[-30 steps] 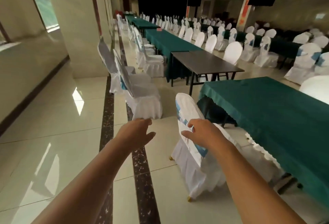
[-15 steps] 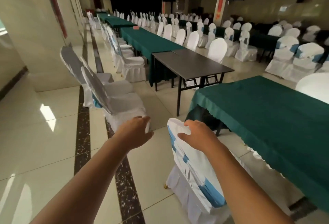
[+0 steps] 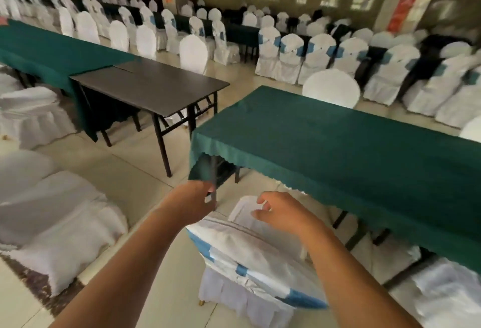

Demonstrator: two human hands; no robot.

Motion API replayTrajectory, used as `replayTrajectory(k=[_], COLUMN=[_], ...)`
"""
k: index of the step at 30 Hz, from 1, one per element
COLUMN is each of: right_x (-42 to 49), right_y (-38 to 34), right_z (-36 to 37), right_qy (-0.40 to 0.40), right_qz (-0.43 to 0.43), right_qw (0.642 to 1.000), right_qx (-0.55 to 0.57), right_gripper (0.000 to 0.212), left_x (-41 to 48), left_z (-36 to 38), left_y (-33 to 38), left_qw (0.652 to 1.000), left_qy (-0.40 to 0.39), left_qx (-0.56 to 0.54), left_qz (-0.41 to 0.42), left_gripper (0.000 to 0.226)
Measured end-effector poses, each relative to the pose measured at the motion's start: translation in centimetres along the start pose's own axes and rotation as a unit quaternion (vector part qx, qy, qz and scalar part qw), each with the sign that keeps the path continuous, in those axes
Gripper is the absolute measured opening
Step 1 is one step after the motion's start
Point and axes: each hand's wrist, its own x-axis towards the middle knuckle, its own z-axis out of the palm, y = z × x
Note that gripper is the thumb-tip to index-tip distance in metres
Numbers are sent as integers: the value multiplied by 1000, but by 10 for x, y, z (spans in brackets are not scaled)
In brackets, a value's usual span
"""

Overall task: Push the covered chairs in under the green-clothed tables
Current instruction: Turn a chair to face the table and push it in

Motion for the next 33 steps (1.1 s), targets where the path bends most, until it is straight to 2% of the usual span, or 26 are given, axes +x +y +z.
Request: replayTrajectory(k=[5,11,14,17,20,24,28,33], right_x=[-12,-41,-50,-57,-62,-62,-50,-20], right_y=[4,19,22,22,23,27,35,45], right_z=[11,42,55,64,75,92,99,93], right_qy=[38,18,14,41,50,111,135,146], right_qz=[105,174,182,161,135,132,133,137], right_qw=[994,984,982,984,990,983,981,980], right_qx=[3,39,52,58,15,-65,-29,-26], right_gripper=[48,46,50,42,38,28,23,21], left_x=[41,49,42,33,23,18,31,63], left_z=[16,46,59,69,77,86,91,94], left_y=[-8,-10,-17,-23,-22,-16,-25,-25], left_qw=[989,973,970,969,972,979,987,989], left_qy=[-61,-116,-135,-139,-125,-92,-62,-66], left_qx=[-13,-35,-43,-31,-21,26,42,38], left_qz=[133,199,200,201,196,179,142,124], left_gripper=[42,43,40,40,41,36,33,36])
